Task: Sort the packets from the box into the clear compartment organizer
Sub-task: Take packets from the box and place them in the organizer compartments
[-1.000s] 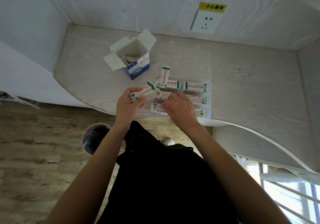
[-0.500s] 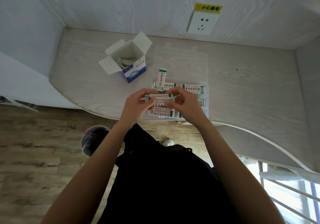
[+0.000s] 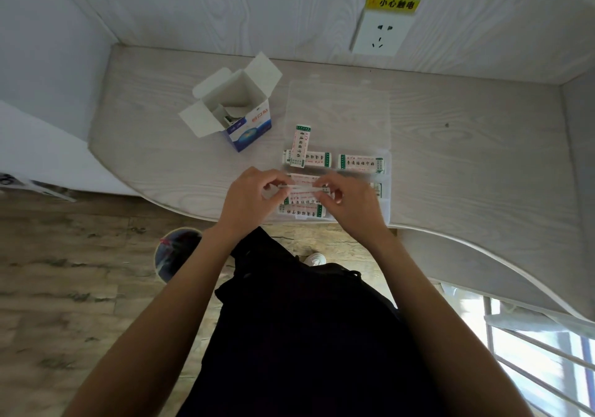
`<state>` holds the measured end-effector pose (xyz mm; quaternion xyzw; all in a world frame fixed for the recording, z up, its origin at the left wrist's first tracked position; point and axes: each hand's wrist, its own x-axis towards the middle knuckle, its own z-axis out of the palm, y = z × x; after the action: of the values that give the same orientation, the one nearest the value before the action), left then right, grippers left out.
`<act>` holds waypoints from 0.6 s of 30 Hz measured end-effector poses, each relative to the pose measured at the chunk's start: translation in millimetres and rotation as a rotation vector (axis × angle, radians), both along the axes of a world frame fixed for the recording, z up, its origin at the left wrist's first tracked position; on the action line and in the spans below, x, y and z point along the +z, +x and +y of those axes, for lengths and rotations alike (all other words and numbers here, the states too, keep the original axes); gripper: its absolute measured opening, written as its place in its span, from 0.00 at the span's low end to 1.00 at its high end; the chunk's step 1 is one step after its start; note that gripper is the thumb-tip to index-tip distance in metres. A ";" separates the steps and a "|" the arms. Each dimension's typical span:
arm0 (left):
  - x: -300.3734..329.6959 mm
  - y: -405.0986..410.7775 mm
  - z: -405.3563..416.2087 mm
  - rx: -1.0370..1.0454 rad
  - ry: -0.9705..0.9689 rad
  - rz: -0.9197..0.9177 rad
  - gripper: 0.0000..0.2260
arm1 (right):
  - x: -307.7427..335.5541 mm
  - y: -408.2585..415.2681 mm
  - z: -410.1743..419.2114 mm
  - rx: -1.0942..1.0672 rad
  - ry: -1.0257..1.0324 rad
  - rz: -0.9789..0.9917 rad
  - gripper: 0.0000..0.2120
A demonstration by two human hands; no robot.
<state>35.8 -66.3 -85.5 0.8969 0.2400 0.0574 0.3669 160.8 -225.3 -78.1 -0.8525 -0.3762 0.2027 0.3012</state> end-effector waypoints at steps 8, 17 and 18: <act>-9.1 -4.5 -6.0 -0.128 0.311 -0.012 0.06 | -4.7 -5.1 -3.2 0.068 -0.091 -0.083 0.05; -11.6 -9.2 -4.6 -0.108 0.347 0.056 0.09 | -4.4 -6.6 0.4 0.143 -0.182 -0.112 0.09; -11.6 -9.6 -4.2 -0.101 0.340 0.063 0.10 | -3.5 -6.8 1.6 0.149 -0.193 -0.118 0.09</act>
<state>26.1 -70.6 -97.1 0.9583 0.1930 0.0505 0.2048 154.0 -223.7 -81.6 -0.8576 -0.4344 0.2094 0.1791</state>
